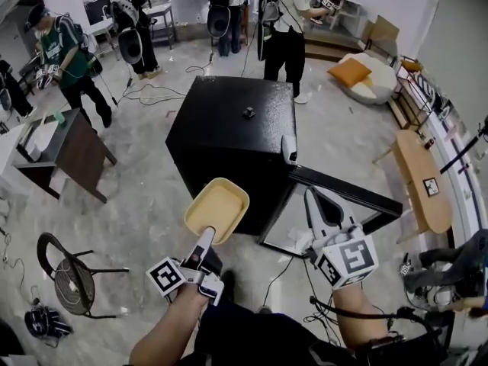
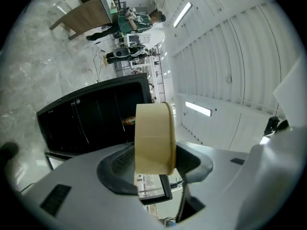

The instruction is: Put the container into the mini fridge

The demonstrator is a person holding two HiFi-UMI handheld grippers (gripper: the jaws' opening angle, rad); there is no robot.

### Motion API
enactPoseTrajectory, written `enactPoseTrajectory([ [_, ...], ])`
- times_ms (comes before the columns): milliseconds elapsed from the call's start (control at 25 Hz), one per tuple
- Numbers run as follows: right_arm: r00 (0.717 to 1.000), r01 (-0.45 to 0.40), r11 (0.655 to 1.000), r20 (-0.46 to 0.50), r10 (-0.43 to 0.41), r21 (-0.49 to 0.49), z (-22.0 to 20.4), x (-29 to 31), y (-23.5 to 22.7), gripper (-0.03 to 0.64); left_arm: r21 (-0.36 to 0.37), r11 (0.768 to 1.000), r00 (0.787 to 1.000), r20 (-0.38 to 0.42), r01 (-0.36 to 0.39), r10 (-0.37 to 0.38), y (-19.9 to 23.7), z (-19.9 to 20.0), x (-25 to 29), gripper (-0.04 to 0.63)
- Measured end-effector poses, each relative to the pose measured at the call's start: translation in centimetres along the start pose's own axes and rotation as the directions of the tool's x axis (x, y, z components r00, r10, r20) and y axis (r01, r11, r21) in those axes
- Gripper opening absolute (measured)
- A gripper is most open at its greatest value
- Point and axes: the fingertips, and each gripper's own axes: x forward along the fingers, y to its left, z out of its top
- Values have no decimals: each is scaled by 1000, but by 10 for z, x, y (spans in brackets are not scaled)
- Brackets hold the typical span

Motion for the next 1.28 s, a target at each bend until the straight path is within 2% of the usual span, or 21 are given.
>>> enactPoseTrajectory([
  [400,999,30,1000,-31,-30,-8,-8,56,-17,15,-41,999,998,-65,-25,22,64,25,59,232],
  [720,998,41,999,-53,-41,-7,-8,74,-17,15,-52,997,993,-109,-51,45,116,31,77,232],
  [880,996,57,998,-69,-59,-21,-9,80,-16,15,-83,995,989,-143,-53,41,144,30,88,232],
  [1280,984,147,989,-101,-149,-24,-16,78,-22,15,-152,978,971,-211,-144,110,219,28,109,232],
])
